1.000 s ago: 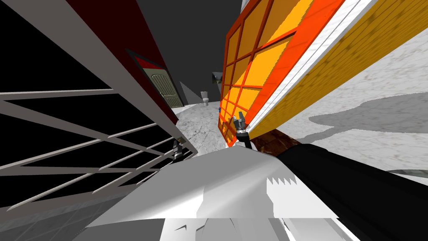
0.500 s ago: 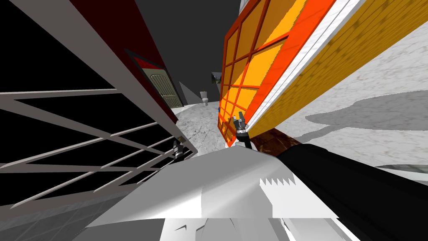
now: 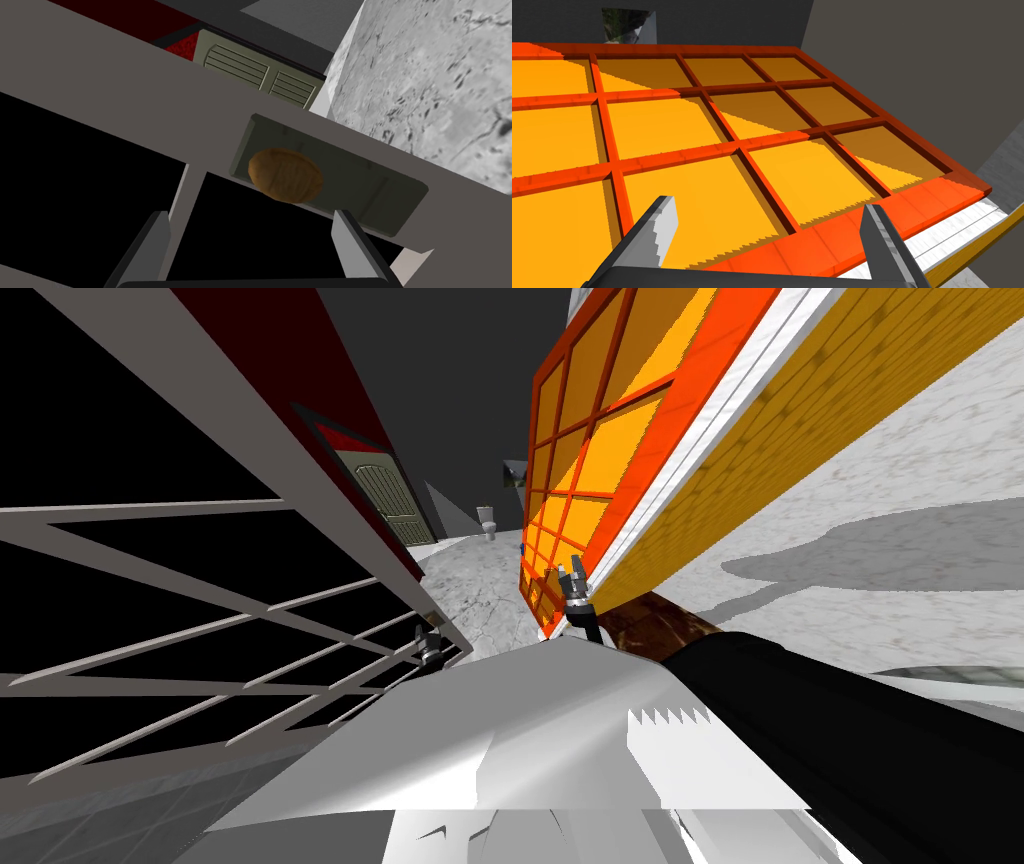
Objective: Push the door open
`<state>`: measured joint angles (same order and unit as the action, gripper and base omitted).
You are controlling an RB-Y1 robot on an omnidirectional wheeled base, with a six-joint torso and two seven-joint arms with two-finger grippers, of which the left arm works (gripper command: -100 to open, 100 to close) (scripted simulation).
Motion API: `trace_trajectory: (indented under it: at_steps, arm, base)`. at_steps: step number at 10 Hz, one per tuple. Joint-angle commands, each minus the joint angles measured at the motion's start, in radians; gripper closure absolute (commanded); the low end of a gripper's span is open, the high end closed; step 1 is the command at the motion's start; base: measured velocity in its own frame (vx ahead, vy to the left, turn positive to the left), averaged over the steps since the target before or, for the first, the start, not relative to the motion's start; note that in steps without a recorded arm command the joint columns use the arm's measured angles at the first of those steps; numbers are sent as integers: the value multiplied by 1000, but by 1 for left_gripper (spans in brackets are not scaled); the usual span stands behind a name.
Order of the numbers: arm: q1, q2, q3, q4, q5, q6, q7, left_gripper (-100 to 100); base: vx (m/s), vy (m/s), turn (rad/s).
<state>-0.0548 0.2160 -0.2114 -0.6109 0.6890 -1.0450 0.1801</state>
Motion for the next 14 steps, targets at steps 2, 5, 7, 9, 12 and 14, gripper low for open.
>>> trace_trajectory:
  at_steps: [2, 5, 7, 9, 12, 14]
  arm:
    - [2, -10, 3, -13, 13, 10, 74, -100]
    - [3, -23, 8, -27, 29, 22, 147, -100]
    - [4, -30, 10, -34, 37, 27, 199, -100]
    - [4, -36, 12, -41, 46, 33, 246, -100]
    - [6, -49, 16, -54, 61, 44, 323, -100]
    - [6, -56, 18, -61, 69, 50, 370, -100]
  base:
    - [-37, 6, -16]
    - [-38, 6, -31]
    - [-40, 4, -19]
    - [-40, 4, -22]
    - [-42, 6, -30]
    - [-34, 0, -19]
